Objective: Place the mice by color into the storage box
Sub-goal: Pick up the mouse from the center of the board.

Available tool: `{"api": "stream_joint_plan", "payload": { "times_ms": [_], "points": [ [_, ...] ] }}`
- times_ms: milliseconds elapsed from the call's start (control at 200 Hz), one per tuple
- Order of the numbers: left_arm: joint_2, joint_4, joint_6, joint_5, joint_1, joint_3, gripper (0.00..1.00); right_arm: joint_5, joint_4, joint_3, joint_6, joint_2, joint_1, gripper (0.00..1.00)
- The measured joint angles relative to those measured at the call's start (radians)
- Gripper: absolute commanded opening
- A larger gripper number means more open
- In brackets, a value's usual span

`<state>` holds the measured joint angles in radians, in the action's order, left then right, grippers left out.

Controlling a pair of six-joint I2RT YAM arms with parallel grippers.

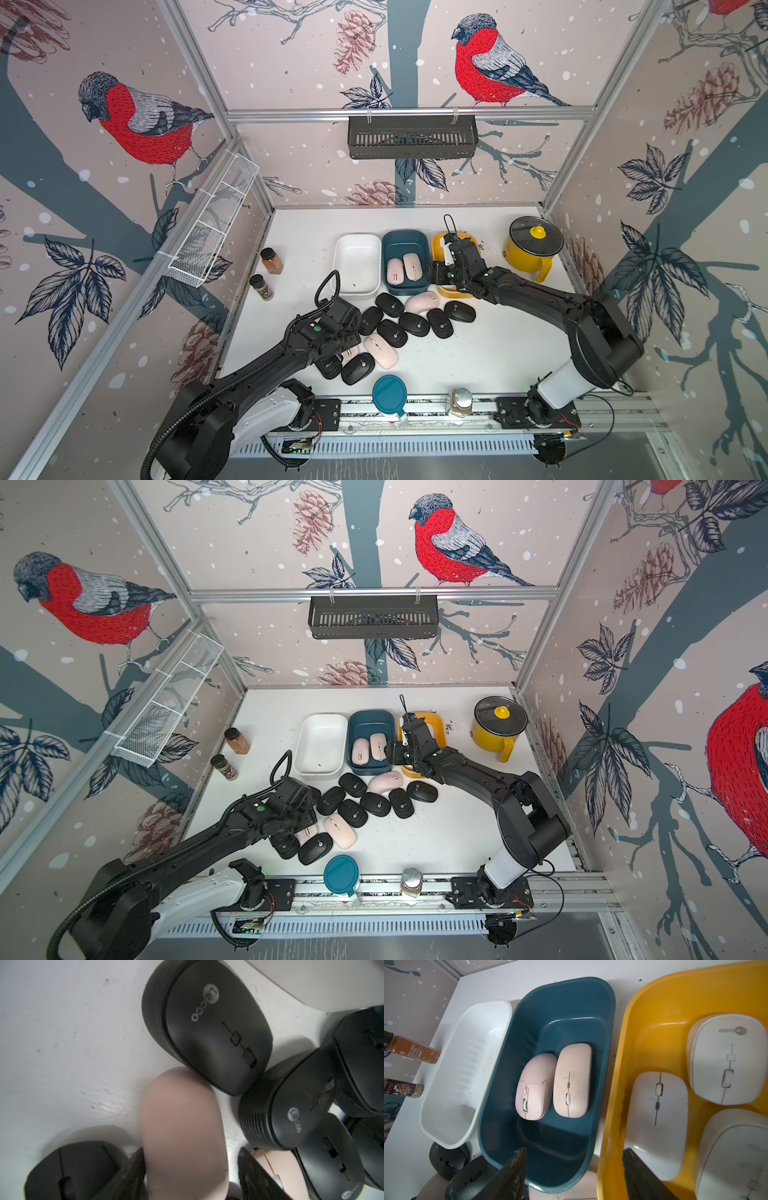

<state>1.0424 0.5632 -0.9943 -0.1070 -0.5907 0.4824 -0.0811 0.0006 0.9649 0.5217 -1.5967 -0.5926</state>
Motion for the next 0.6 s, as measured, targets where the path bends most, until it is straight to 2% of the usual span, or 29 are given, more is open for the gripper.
{"api": "stream_joint_plan", "payload": {
  "times_ms": [160,600],
  "points": [
    [0.03,-0.006,0.008,0.001,0.0,0.004,0.64,-0.008,0.0,-0.001,0.005,-0.003,0.002,0.73],
    [0.172,-0.016,0.076,-0.002,0.0,0.069,0.68,-0.023,0.003,-0.021,0.027,-0.006,0.008,0.73]
  ]
}}
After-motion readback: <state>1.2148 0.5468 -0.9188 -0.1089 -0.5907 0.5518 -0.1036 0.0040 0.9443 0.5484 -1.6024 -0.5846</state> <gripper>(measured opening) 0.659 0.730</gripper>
